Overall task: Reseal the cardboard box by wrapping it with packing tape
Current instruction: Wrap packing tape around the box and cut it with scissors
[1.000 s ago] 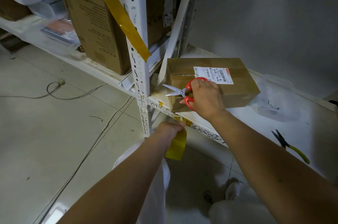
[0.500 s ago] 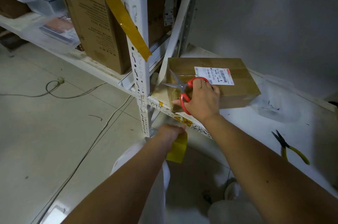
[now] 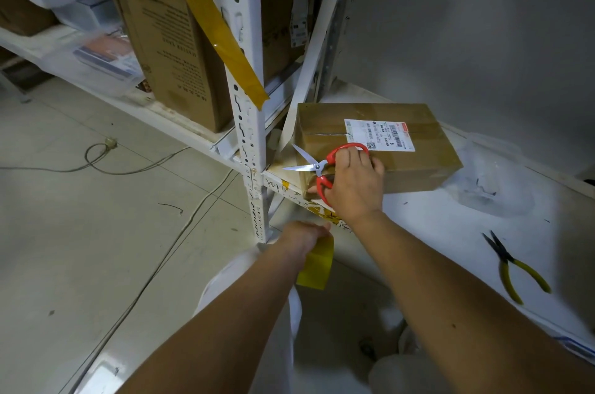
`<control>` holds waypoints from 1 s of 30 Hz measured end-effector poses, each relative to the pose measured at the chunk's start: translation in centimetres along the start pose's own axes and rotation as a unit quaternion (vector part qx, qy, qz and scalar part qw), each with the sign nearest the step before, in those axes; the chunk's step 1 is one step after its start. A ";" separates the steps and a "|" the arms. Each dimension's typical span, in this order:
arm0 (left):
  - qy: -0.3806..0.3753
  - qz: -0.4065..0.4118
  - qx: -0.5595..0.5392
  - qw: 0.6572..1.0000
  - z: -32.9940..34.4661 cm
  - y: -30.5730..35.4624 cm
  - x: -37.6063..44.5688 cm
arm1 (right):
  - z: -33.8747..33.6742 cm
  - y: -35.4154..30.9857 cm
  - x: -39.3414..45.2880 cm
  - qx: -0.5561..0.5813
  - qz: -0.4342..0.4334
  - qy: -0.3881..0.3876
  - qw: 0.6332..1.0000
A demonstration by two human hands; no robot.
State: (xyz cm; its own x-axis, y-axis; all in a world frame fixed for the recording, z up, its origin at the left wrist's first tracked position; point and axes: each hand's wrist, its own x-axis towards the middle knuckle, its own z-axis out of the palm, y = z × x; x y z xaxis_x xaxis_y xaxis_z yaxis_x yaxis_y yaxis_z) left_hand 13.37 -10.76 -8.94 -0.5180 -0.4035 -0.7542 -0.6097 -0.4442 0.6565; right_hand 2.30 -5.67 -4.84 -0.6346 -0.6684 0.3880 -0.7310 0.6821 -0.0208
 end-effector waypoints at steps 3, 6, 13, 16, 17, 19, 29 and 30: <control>0.006 -0.005 -0.003 1.000 -0.2 0.2 0.0 | -0.6 1.7 0.5 0.057 -0.035 -0.019 0.998; 0.006 -0.006 -0.007 1.000 -0.4 0.6 -0.3 | -1.5 3.0 0.9 0.142 -0.044 -0.044 0.988; -0.012 -0.007 -0.026 1.000 -0.1 1.3 -1.7 | -3.3 4.3 1.3 0.136 -0.032 -0.130 0.982; -0.007 -0.004 -0.037 0.999 -0.1 1.7 -2.2 | -5.0 5.4 2.4 0.242 0.070 -0.156 0.955; -0.006 -0.001 -0.043 0.999 -0.2 1.8 -2.2 | -5.4 6.2 2.9 0.267 0.119 -0.140 0.946; -0.002 0.006 -0.056 0.998 -0.2 2.4 -2.3 | -6.0 9.0 3.8 0.250 0.242 -0.063 0.936; 0.038 0.092 -0.031 0.995 0.8 5.8 -2.3 | -4.9 18.2 1.8 0.120 0.309 -0.154 0.931; 0.052 0.106 -0.026 0.993 0.9 6.0 -2.5 | -4.8 18.1 1.7 0.110 0.314 -0.151 0.931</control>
State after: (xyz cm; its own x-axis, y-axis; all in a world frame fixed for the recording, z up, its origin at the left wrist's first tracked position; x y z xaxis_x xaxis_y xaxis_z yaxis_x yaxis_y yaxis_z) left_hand 10.44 -11.73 -3.11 -0.5653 -0.5714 -0.5949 -0.4604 -0.3798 0.8023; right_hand -10.86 6.98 -0.13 -0.9712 -0.2348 -0.0401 -0.2055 0.9110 -0.3577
